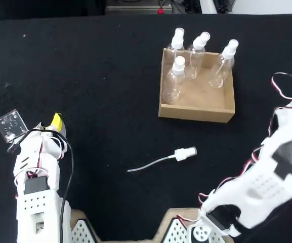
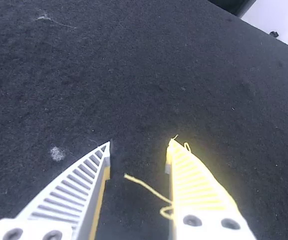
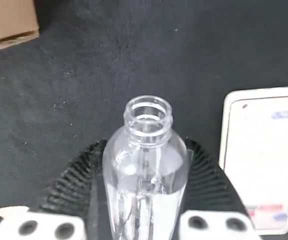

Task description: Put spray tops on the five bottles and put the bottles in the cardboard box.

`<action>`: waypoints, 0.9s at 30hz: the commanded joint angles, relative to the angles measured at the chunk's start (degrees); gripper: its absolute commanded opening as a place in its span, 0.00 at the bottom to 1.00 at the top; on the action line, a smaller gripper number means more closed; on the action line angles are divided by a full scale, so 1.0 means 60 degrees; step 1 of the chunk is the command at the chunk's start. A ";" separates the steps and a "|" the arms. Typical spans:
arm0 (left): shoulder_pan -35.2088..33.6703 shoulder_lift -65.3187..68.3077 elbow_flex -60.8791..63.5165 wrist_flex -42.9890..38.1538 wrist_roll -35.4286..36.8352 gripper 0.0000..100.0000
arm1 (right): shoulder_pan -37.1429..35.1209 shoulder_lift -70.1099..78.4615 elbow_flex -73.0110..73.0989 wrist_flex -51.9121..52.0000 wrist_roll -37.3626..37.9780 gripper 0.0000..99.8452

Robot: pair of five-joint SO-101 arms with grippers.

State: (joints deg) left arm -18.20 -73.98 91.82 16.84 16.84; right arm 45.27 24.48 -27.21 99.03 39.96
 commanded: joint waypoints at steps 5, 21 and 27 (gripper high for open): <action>0.0007 -0.0132 -0.0168 -0.0117 -0.0264 0.18 | 0.0205 -0.5502 0.3538 -0.1465 -0.0044 0.11; 0.4579 -0.0029 -0.4139 0.5407 -0.3795 0.18 | -0.0469 -1.0615 0.7568 -0.2520 -0.1070 0.11; 0.7832 -0.0029 -0.3861 0.5128 -0.5245 0.18 | 0.0103 -1.0689 0.7568 -0.2388 -0.0366 0.11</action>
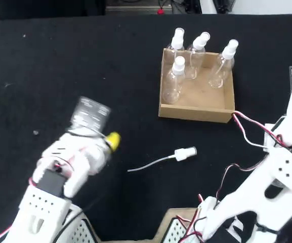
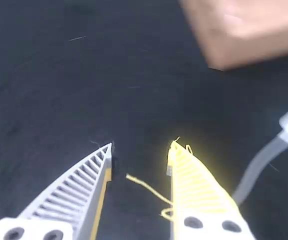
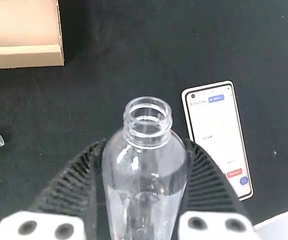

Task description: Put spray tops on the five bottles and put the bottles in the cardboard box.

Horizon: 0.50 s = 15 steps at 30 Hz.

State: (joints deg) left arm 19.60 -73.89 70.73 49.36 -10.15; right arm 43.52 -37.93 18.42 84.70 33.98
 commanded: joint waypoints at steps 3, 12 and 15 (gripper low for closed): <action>0.2410 -0.0029 0.0007 -0.1055 -0.1289 0.18 | 0.0864 -0.0286 -0.0022 -0.0015 0.0923 0.11; 0.3641 0.3531 -0.1165 -0.2374 -0.1319 0.18 | 0.1436 -0.0286 -0.0022 -0.0015 0.1304 0.11; 0.3758 0.5421 -0.2059 -0.2755 -0.1319 0.23 | 0.1465 -0.0286 -0.0022 -0.0015 0.1319 0.11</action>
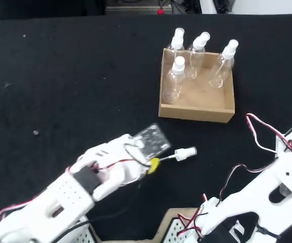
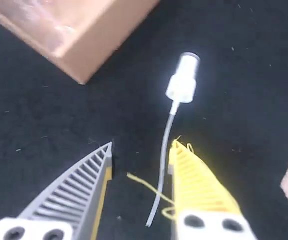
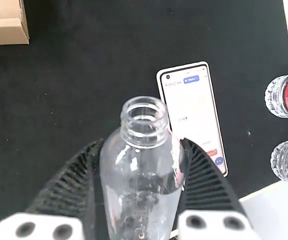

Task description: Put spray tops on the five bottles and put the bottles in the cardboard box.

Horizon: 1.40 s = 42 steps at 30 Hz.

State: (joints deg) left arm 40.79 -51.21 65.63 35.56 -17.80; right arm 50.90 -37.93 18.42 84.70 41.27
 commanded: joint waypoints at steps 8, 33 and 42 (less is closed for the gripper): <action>0.0476 0.5421 -0.3421 -0.1348 -0.0103 0.25 | 0.0220 -0.0286 -0.0022 -0.0015 0.0103 0.11; 0.0989 1.0491 -0.7714 -0.1275 -0.0059 0.25 | 0.0234 -0.0300 0.0652 -0.0425 0.0630 0.11; 0.1311 1.0740 -0.7656 -0.1260 -0.0059 0.09 | 0.0220 -0.0300 0.0652 -0.0425 0.0630 0.11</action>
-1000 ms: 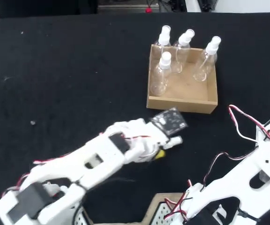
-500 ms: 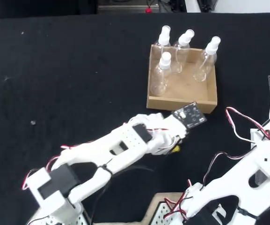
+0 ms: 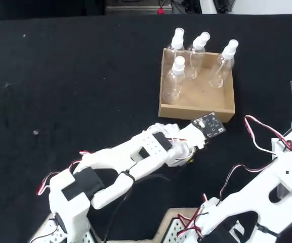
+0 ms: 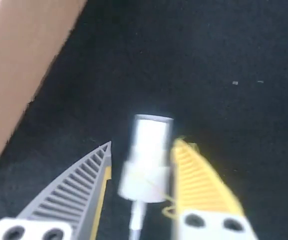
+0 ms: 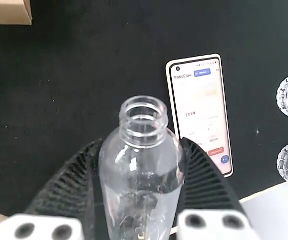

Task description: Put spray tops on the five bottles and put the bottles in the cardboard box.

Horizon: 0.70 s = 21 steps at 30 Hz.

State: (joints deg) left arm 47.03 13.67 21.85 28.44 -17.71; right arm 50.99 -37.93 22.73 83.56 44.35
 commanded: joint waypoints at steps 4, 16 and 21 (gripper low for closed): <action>0.0637 -0.0161 0.0051 -0.0073 -0.0073 0.04 | 0.0234 -0.0330 -0.0081 -0.0234 0.0117 0.11; 0.0183 -0.2447 -0.0432 0.4952 -0.0073 0.03 | -0.0029 -0.0359 -0.0271 -0.0044 0.0029 0.11; -0.1106 -0.5011 0.1018 0.5260 -0.0059 0.03 | -0.1304 -0.0359 -0.0784 0.1055 -0.0938 0.10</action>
State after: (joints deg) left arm 44.84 -5.14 25.01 58.68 -17.71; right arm 49.76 -37.93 22.73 85.93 43.56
